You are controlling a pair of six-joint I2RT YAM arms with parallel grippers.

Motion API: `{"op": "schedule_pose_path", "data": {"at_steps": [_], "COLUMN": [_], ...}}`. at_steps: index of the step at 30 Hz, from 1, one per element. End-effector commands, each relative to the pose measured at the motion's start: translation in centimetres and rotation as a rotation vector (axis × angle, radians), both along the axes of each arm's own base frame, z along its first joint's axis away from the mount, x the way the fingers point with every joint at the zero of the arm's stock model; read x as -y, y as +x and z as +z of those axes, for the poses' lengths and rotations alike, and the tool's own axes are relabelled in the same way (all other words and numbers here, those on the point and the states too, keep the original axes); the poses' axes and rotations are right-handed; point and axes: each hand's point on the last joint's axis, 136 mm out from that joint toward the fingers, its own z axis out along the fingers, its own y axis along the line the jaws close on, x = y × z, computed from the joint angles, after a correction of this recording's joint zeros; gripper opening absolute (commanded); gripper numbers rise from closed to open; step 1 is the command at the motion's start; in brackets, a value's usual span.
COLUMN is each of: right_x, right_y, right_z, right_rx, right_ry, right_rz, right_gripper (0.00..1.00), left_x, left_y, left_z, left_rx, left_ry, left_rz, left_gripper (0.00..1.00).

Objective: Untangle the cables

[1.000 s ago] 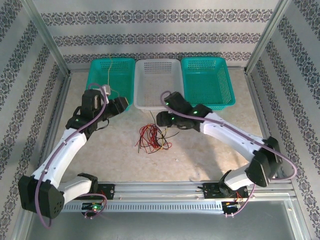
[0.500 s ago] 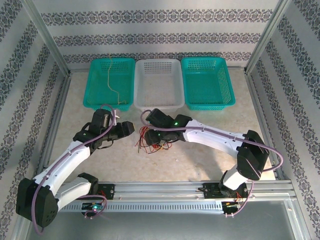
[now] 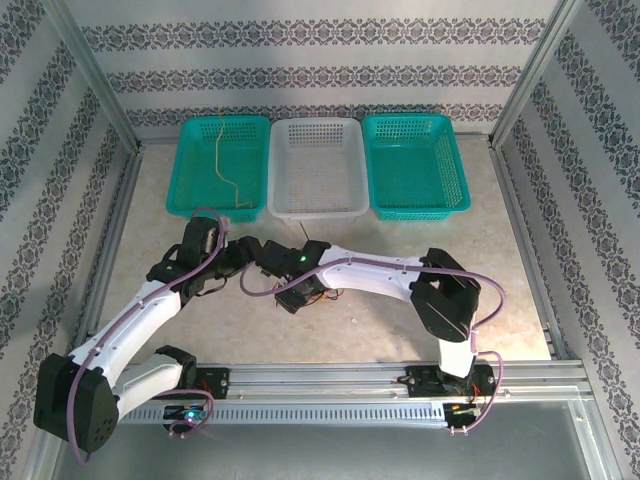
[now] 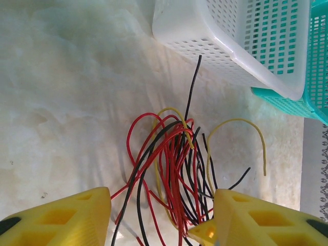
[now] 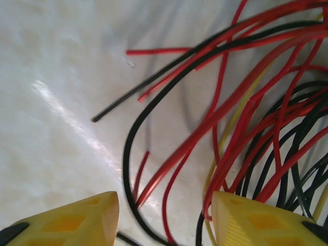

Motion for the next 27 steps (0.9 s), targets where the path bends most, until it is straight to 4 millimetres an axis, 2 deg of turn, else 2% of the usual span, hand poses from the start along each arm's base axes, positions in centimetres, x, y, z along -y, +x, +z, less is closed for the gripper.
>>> {"op": "schedule_pose_path", "data": {"at_steps": [1,4,6,10,12,15,19,23,25,27], "right_x": [0.5,0.9,1.3,2.1,2.2,2.0,1.7,1.7,1.7,1.7], "right_y": [0.8,0.6,0.4,0.1,0.0,-0.1,0.0,0.1,0.3,0.6], "right_z": [0.1,0.2,0.6,2.0,3.1,4.7,6.3,7.2,7.5,7.8], "right_rx": [0.073,0.07,0.07,0.089,0.097,0.095,0.072,0.053,0.052,0.052], "right_ry": [-0.08,-0.084,-0.079,-0.043,-0.014,0.068,0.188,0.256,0.273,0.296], "right_rz": [0.063,0.06,0.054,0.037,0.028,0.014,-0.018,-0.045,-0.054,-0.072], "right_gripper": [0.46,0.36,0.23,0.14,0.08,0.01,0.0,0.0,0.0,0.0], "left_x": [0.1,0.4,0.7,1.1,2.1,4.3,6.6,7.5,7.6,7.9], "left_y": [0.4,0.4,0.5,0.8,1.0,1.0,0.4,0.1,0.0,-0.5], "left_z": [0.6,0.6,0.7,0.9,1.5,2.8,3.3,3.8,3.7,2.7], "left_rx": [0.033,0.028,0.036,0.04,0.054,0.102,0.098,0.095,0.088,0.05], "left_ry": [-0.042,-0.063,-0.074,-0.075,-0.106,-0.159,-0.214,-0.347,-0.414,-0.432], "left_rz": [0.015,0.006,-0.007,-0.03,-0.062,-0.145,-0.194,-0.16,-0.12,-0.102], "left_gripper": [0.55,0.53,0.52,0.52,0.52,0.59,0.67,0.73,0.71,0.63]}}
